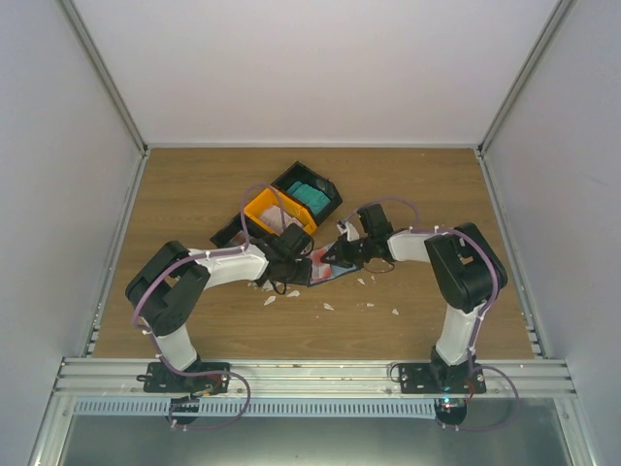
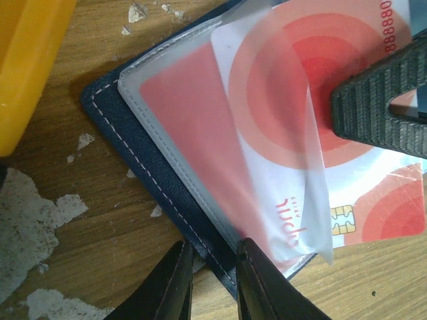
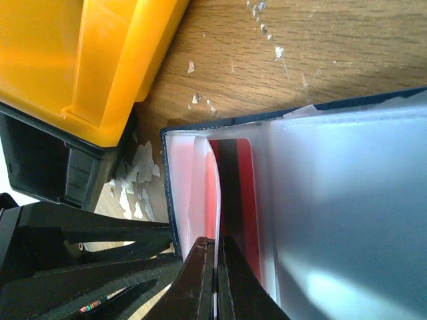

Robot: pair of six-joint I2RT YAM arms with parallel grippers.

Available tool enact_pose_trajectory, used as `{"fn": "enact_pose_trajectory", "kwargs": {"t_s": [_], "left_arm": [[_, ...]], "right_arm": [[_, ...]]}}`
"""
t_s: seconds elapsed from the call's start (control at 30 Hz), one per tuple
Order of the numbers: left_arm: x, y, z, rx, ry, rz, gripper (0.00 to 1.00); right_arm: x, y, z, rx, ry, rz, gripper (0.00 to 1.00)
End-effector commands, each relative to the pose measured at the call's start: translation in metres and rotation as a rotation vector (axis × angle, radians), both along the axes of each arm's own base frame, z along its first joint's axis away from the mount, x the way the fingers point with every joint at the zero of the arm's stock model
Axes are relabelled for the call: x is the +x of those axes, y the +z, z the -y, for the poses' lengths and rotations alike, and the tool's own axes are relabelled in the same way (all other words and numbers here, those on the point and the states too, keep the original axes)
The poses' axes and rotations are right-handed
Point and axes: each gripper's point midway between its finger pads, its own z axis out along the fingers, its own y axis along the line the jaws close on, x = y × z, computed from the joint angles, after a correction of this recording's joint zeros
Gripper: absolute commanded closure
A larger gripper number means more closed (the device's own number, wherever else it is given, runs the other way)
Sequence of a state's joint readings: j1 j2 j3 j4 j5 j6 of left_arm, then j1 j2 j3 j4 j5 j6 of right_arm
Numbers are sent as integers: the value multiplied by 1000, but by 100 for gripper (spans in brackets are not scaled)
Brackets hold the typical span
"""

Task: Put the credit cards into the card holder
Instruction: Insert the credit card into the card holder.

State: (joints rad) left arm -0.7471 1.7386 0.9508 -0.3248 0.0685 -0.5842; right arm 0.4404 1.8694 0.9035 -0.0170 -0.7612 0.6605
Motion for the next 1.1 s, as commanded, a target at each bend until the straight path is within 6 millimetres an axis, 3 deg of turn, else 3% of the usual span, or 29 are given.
{"fn": "enact_pose_trajectory", "kwargs": {"t_s": [0.0, 0.5, 0.8, 1.07], "left_arm": [[0, -8, 2, 12, -4, 6, 77], [14, 7, -9, 48, 70, 73, 81], [28, 3, -22, 101, 159, 84, 81], [31, -5, -19, 115, 145, 75, 81]], "right_arm": [[-17, -27, 0, -72, -5, -70, 99], [-27, -35, 18, -165, 184, 10, 100], [-30, -53, 33, -260, 157, -13, 100], [-29, -60, 20, -252, 182, -34, 97]]}}
